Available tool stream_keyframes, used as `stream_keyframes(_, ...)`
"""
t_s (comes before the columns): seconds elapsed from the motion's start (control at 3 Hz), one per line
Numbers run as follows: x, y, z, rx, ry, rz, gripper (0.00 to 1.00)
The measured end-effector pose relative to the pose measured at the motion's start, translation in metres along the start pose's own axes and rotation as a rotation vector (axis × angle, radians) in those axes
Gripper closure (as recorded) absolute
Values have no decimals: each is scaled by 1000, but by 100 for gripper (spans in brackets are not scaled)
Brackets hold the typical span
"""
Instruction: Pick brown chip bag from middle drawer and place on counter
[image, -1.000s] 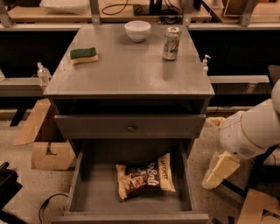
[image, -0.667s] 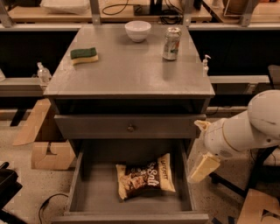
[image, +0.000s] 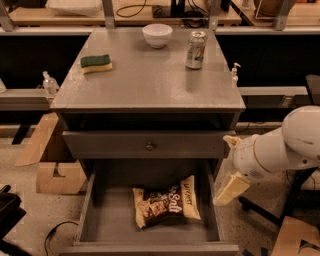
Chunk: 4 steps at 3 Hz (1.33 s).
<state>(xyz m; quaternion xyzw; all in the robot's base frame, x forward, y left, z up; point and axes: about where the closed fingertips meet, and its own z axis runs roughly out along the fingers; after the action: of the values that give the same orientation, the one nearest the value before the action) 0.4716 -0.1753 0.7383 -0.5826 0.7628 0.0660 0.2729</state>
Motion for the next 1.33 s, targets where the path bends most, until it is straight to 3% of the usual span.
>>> stream_keyframes(0.67,15,2,122,-75,-43,-24,0)
stream_keyframes(1.33,44,11,212,-98,-67,-73,0)
